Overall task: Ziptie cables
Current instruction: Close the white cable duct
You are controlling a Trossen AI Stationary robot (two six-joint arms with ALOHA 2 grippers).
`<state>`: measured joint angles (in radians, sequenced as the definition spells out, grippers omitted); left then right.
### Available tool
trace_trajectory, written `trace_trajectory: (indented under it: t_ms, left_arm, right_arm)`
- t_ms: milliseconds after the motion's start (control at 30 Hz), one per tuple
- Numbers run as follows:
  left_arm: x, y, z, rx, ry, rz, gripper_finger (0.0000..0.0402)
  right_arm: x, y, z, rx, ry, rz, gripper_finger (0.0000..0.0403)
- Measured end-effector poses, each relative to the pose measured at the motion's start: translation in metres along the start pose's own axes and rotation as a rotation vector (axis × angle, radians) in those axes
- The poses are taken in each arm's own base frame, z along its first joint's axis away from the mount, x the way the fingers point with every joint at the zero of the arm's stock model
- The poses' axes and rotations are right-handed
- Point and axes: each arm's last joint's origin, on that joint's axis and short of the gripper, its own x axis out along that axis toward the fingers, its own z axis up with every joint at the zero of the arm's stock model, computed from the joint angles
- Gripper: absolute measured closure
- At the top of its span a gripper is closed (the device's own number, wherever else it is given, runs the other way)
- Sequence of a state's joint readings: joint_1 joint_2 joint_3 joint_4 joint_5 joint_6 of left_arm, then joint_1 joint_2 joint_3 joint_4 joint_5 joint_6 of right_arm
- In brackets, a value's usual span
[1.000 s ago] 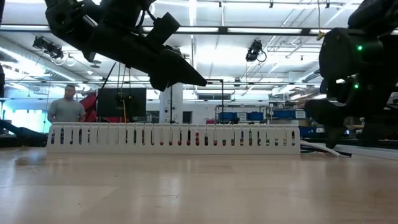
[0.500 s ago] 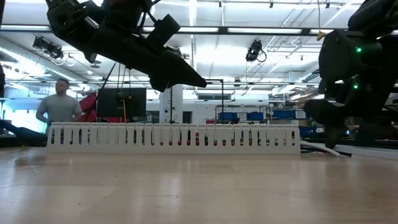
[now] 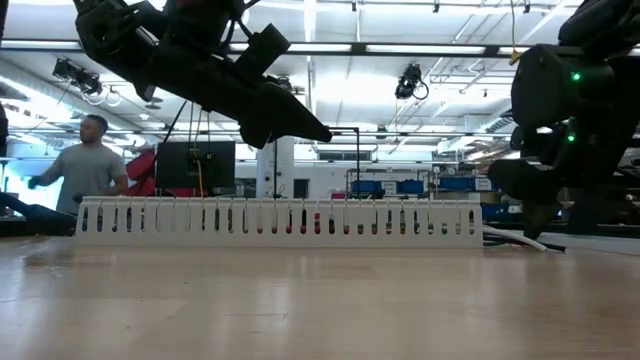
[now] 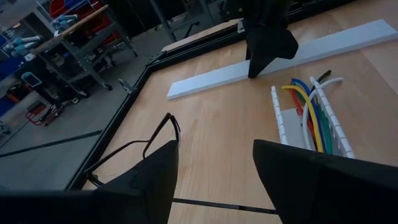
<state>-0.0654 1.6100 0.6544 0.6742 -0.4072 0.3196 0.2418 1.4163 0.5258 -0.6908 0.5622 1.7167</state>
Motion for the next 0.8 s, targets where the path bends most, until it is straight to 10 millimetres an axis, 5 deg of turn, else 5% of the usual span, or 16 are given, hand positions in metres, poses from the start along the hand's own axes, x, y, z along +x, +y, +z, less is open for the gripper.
trace_trajectory:
  t_ms: [333, 800]
  left_arm:
    - [-0.004, 0.005, 0.002, 0.029, 0.038, 0.090, 0.0199]
    - [-0.037, 0.027, 0.024, 0.005, 0.056, 0.077, 0.0199]
  right_arm:
    - [-0.017, 0.022, 0.006, -0.198, -0.008, 0.070, 0.0170]
    - [-0.064, 0.054, 0.031, -0.371, -0.182, 0.103, 0.0173]
